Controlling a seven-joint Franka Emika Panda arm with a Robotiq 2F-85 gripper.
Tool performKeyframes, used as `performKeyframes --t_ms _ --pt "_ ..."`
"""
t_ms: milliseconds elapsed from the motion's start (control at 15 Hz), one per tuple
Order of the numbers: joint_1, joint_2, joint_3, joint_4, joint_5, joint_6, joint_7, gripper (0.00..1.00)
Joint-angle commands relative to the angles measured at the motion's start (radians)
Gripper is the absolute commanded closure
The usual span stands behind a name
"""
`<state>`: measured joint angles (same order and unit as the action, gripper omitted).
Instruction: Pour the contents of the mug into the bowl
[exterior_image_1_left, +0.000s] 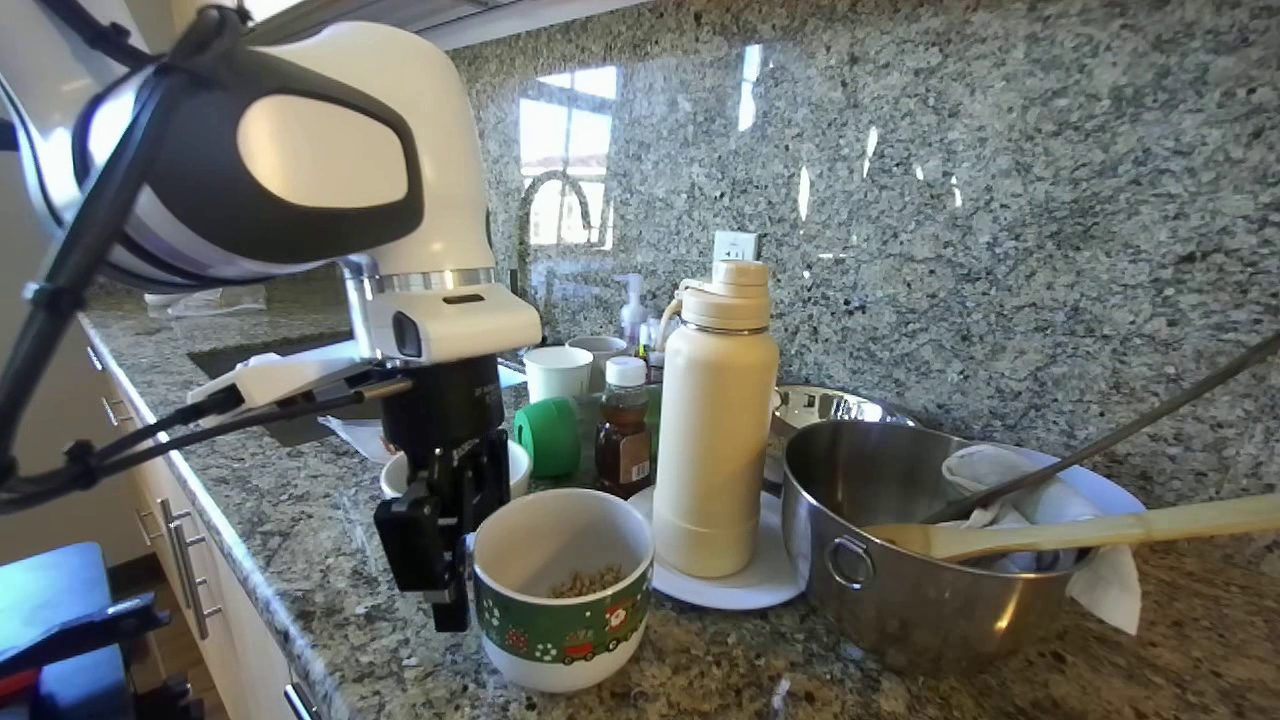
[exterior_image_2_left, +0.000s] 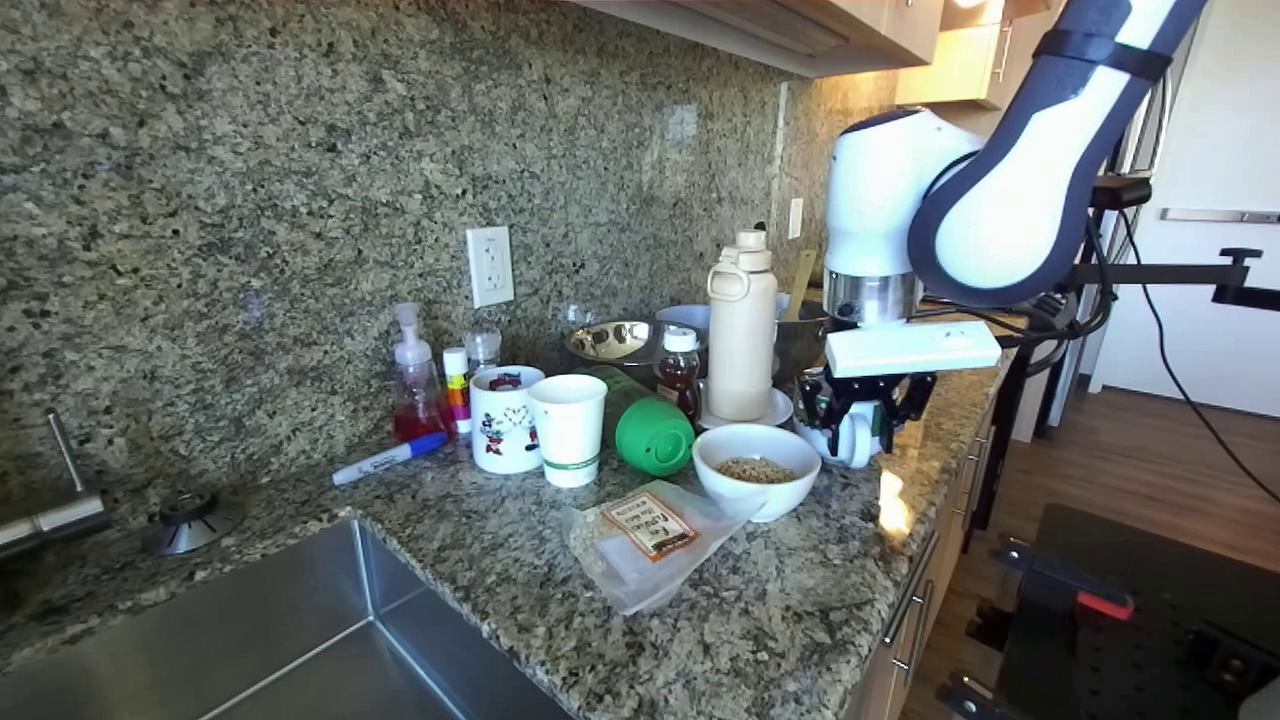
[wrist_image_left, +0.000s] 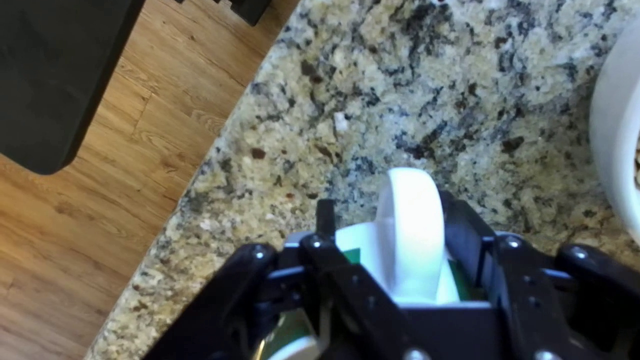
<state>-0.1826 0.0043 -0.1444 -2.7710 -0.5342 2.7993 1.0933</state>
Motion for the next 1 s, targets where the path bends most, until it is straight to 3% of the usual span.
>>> performKeyframes --t_ms 0,133,400,600,933 --pt "0.002 -0.014 -0.017 -0.011 0.013 0.018 -0.004 0.08" --pt "0.008 -0.017 -0.013 -0.011 0.074 0.009 -0.065 0.00" --pt "0.032 -0.038 0.006 -0.010 0.275 -0.027 -0.265 0.00" --pt "0.044 -0.067 0.012 -0.010 0.358 -0.056 -0.347 0.00" --pt "0.042 -0.142 0.029 -0.012 0.354 -0.142 -0.347 0.00"
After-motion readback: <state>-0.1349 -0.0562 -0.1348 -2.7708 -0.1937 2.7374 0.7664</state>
